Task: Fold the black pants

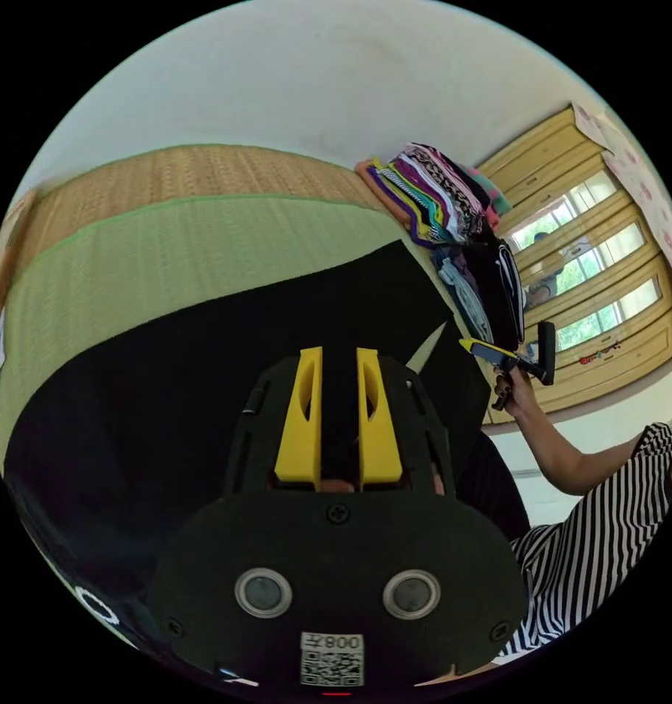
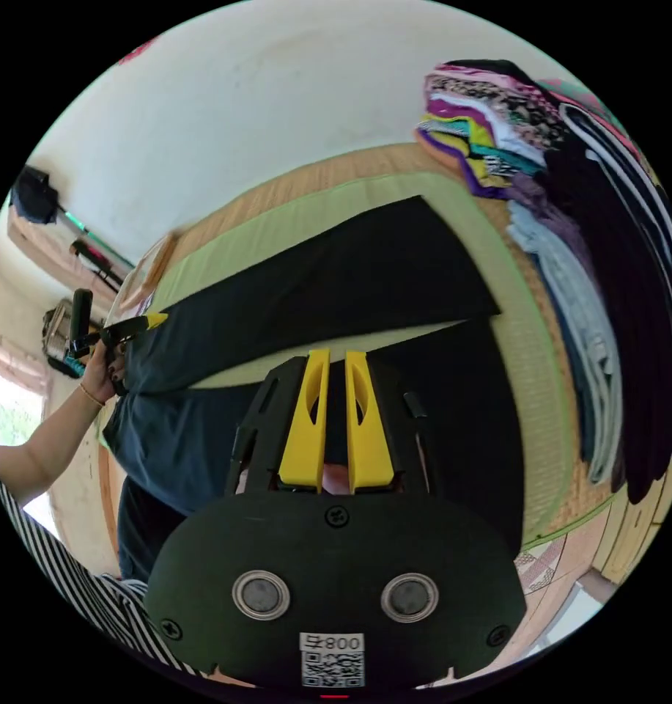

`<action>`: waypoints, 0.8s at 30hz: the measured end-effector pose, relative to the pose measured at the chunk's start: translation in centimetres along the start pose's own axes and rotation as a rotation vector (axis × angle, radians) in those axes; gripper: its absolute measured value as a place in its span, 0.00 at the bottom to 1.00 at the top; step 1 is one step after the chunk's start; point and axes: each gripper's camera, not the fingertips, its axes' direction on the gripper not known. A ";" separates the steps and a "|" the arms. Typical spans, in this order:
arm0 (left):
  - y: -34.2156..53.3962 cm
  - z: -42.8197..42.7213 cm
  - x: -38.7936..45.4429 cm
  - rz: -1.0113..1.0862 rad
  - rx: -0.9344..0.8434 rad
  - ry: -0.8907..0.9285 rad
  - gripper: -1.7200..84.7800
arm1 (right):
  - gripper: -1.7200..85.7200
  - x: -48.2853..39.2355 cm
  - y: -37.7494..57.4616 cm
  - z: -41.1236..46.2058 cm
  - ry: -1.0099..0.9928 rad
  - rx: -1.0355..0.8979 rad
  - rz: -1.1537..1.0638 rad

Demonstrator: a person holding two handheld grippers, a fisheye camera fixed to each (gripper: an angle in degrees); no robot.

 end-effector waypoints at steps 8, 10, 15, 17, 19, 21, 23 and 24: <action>-16.7 16.7 7.5 0.189 -0.130 -0.027 0.13 | 0.11 10.3 -2.8 -4.7 0.150 0.053 0.133; -19.5 19.7 8.5 0.198 -0.132 -0.047 0.13 | 0.11 11.4 -3.2 -4.9 0.176 0.031 0.134; -25.6 26.9 10.2 0.191 -0.159 -0.141 0.13 | 0.10 13.3 -3.1 -5.7 0.159 0.003 0.139; -27.5 29.9 10.7 0.171 -0.176 -0.223 0.11 | 0.09 14.1 -2.6 -6.9 0.146 0.039 0.162; -28.5 31.5 11.2 0.169 -0.168 -0.236 0.09 | 0.07 14.7 -2.4 -7.8 0.114 0.050 0.169; -29.7 33.1 11.9 0.199 -0.201 -0.216 0.07 | 0.05 15.2 -2.3 -8.7 0.072 0.044 0.162; -31.0 34.6 13.1 0.230 -0.189 -0.238 0.04 | 0.04 15.5 -2.3 -10.3 0.068 0.050 0.145; -31.3 34.8 13.4 0.235 -0.179 -0.234 0.04 | 0.04 15.6 -2.2 -11.0 0.062 0.066 0.140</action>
